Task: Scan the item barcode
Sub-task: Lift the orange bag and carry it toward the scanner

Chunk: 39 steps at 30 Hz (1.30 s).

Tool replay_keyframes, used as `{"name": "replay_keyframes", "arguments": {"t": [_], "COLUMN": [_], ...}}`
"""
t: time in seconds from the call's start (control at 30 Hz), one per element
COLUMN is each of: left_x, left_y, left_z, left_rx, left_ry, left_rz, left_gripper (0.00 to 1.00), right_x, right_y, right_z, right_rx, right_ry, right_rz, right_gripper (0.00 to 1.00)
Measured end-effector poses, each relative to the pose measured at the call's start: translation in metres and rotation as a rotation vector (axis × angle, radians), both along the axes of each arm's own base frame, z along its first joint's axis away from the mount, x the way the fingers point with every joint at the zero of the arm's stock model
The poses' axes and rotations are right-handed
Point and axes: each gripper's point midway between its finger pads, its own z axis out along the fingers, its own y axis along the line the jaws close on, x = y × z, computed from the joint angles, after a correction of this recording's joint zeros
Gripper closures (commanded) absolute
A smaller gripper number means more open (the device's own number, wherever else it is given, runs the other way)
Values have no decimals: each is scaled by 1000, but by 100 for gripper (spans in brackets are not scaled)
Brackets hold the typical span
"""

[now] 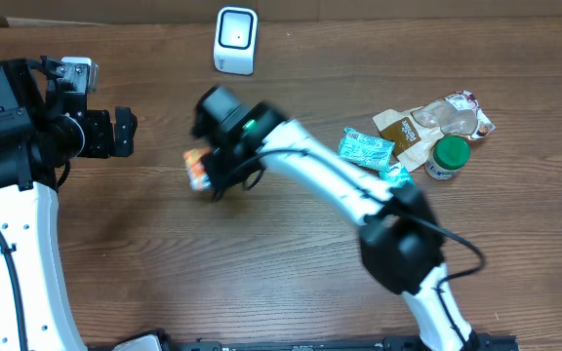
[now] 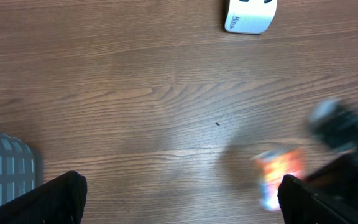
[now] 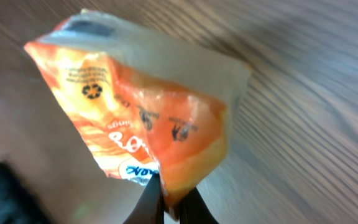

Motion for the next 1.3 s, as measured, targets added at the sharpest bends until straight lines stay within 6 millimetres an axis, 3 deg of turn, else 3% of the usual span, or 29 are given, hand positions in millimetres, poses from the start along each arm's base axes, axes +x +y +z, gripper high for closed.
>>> {"name": "replay_keyframes", "arguments": {"t": [0.1, 0.27, 0.57, 0.77, 1.07, 1.2, 1.3], "left_x": [0, 0, 0, 0, 0, 0, 0], "left_y": [0, 0, 0, 0, 0, 0, 0], "left_z": [0, 0, 0, 0, 0, 0, 0], "left_rx": [0, 0, 0, 0, 0, 0, 0], "left_ry": [0, 0, 0, 0, 0, 0, 0], "left_rz": [0, 0, 0, 0, 0, 0, 0], "left_gripper": [0, 0, 1, 0, 0, 0, 0], "right_x": [10, 22, 34, 42, 13, 2, 1], "right_y": [-30, -67, -81, -106, -138, -143, -144], "right_z": [21, 29, 76, 131, 235, 254, 251], "right_rx": [29, 93, 458, 668, 815, 822, 785], "right_ry": [67, 178, 287, 266, 72, 25, 25], "right_rz": [-50, -69, 16, 29, 83, 96, 73], "right_gripper": [96, 96, 96, 96, 96, 96, 96]}}
